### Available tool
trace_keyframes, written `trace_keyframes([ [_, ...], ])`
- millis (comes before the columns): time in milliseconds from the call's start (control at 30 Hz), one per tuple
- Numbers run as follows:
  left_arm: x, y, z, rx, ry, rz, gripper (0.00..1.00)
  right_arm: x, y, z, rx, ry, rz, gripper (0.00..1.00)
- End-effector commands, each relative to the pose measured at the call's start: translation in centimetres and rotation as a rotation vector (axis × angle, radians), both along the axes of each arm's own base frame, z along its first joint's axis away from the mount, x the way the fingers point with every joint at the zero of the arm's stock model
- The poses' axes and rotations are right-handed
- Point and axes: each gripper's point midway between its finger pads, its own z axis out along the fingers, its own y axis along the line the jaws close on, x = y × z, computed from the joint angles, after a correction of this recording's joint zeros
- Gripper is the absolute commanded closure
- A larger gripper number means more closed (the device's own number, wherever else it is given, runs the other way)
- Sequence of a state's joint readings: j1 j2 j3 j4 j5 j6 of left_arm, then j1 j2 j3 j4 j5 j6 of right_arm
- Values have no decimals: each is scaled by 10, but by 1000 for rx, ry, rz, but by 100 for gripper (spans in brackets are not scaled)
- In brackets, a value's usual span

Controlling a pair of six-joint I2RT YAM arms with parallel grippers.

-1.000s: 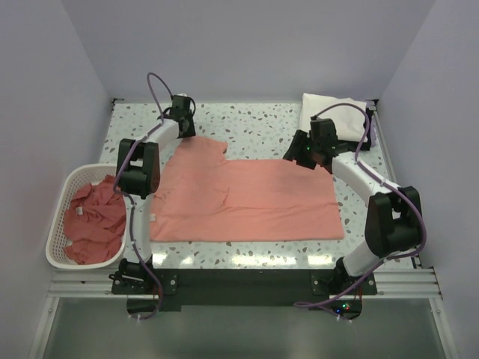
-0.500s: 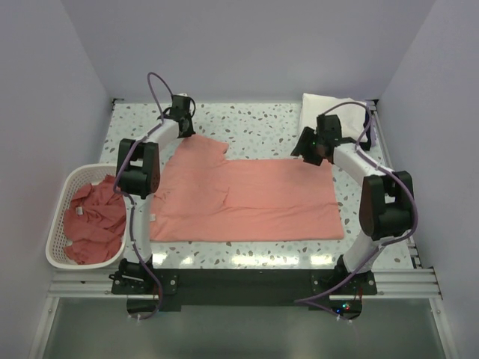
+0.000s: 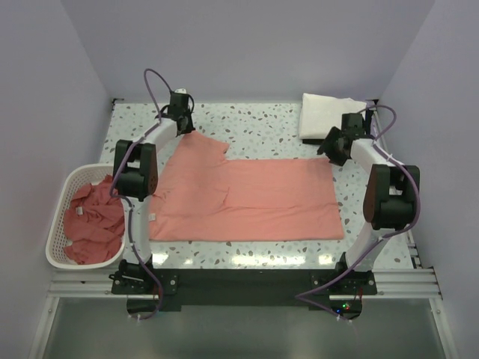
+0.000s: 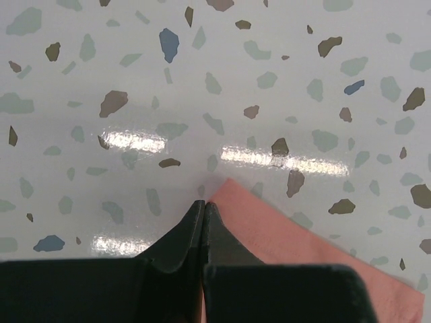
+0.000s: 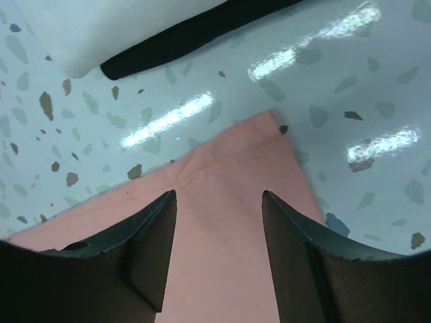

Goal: Fold and stack the t-shirts
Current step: Fold the tshirt

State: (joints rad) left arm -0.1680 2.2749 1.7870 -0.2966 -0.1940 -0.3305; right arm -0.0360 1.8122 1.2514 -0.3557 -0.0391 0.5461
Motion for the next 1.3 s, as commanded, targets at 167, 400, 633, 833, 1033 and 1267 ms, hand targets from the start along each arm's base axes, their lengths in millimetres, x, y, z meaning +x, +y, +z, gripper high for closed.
trace_keyframes([
  [167,13,-2,69,-63,-169,4,100,8,-37,-4,-84,27,-62,46],
  [400,11,-6,71,-84,-170,-4,100,20,-41,-18,-94,39,-65,54],
  [633,10,-8,74,-94,-178,-10,100,27,-43,-35,-83,68,-77,62],
  [833,11,-8,77,-96,-184,-11,100,26,-46,-37,-100,74,-89,65],
  [1033,10,-9,75,-100,-180,-17,100,27,-44,-41,-88,85,-82,76],
  [1267,10,-10,82,-104,-195,-20,100,28,-47,-37,-102,85,-92,93],
])
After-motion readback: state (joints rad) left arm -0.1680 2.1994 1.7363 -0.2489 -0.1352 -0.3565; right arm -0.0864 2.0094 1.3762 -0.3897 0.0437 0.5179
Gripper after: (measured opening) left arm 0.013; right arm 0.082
